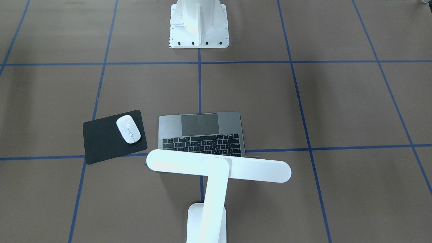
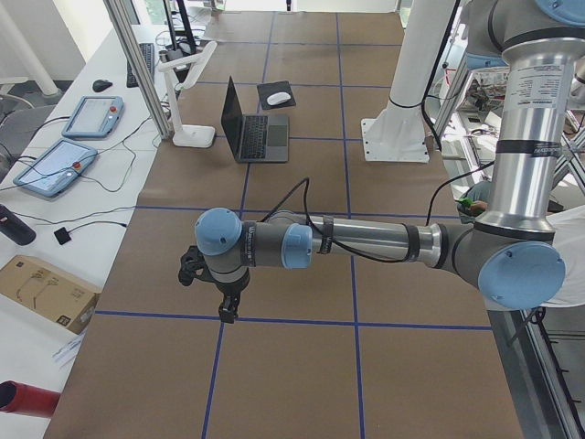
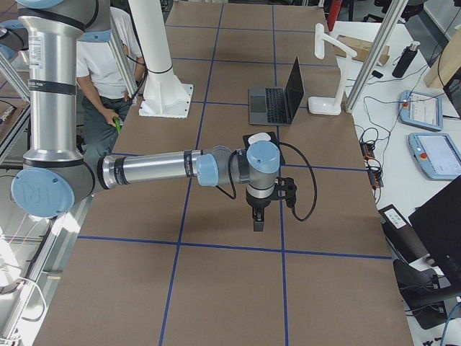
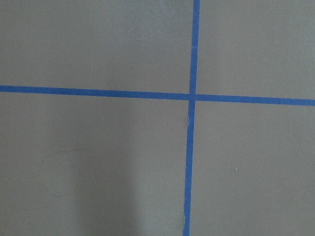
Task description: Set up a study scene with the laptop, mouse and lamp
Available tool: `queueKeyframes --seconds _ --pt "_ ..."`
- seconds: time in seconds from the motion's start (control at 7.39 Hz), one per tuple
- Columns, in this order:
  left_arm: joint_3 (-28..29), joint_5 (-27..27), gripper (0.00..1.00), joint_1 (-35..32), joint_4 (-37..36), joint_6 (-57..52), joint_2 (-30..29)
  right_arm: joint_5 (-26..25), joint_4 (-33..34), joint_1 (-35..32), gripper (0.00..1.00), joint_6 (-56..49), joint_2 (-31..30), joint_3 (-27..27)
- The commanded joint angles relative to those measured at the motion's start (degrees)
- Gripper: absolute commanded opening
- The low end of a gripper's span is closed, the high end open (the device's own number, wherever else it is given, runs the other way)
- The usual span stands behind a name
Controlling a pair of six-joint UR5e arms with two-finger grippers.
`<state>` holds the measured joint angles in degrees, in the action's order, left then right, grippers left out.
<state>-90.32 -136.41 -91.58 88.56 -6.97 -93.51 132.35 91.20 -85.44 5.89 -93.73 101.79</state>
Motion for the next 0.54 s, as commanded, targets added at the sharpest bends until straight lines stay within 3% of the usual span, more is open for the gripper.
queueKeyframes --seconds 0.0,0.41 --pt "0.32 0.0 1.0 0.0 0.38 -0.06 0.0 0.01 -0.06 0.01 0.99 0.0 0.04 -0.1" --pt "0.67 0.0 1.0 0.09 0.47 -0.14 0.0 0.01 -0.06 0.1 0.99 0.0 0.04 -0.1"
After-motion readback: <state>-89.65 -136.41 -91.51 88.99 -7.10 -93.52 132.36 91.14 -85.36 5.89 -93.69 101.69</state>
